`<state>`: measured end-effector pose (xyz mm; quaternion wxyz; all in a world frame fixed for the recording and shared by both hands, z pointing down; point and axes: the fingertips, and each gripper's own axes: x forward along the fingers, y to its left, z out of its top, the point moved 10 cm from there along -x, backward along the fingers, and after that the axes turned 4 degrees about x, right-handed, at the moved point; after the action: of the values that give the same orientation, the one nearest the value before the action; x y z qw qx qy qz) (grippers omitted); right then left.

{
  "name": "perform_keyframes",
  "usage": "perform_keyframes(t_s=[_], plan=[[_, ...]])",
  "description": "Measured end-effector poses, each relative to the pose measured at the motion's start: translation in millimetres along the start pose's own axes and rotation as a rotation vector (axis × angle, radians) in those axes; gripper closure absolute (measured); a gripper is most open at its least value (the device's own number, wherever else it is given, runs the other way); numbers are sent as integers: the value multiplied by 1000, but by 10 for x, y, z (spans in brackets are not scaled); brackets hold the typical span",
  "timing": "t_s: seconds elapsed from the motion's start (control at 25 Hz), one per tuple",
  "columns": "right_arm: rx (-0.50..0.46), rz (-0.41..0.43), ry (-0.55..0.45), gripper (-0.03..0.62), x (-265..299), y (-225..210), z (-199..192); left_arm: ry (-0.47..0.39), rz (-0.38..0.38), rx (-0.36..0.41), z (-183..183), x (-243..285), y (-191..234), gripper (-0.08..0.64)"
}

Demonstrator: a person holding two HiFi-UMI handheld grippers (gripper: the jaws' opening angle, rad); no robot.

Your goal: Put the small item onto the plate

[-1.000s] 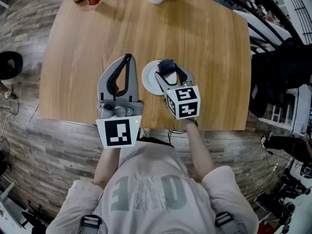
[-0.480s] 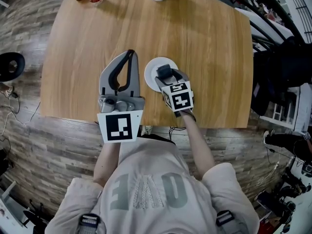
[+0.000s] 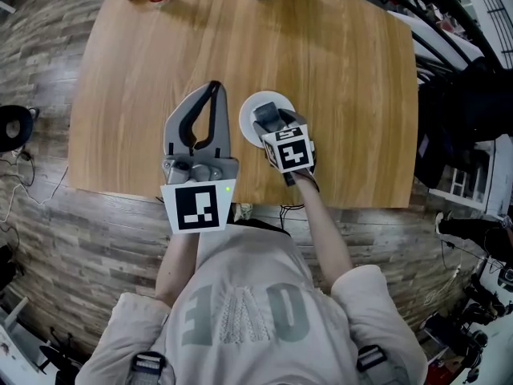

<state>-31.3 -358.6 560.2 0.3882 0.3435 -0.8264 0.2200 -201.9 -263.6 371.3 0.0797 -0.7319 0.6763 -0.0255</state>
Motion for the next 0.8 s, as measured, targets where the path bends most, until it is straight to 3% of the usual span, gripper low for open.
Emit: perform_keyframes(t_s=[0.48, 0.64, 0.8], plan=[[-13, -26, -40, 290, -45, -4, 84, -12, 18, 0, 60, -72, 4, 551], [8, -7, -162, 290, -331, -9, 404, -34, 20, 6, 127, -88, -11, 551], [7, -10, -381, 290, -860, 13, 861, -71, 17, 12, 236, -81, -43, 551]])
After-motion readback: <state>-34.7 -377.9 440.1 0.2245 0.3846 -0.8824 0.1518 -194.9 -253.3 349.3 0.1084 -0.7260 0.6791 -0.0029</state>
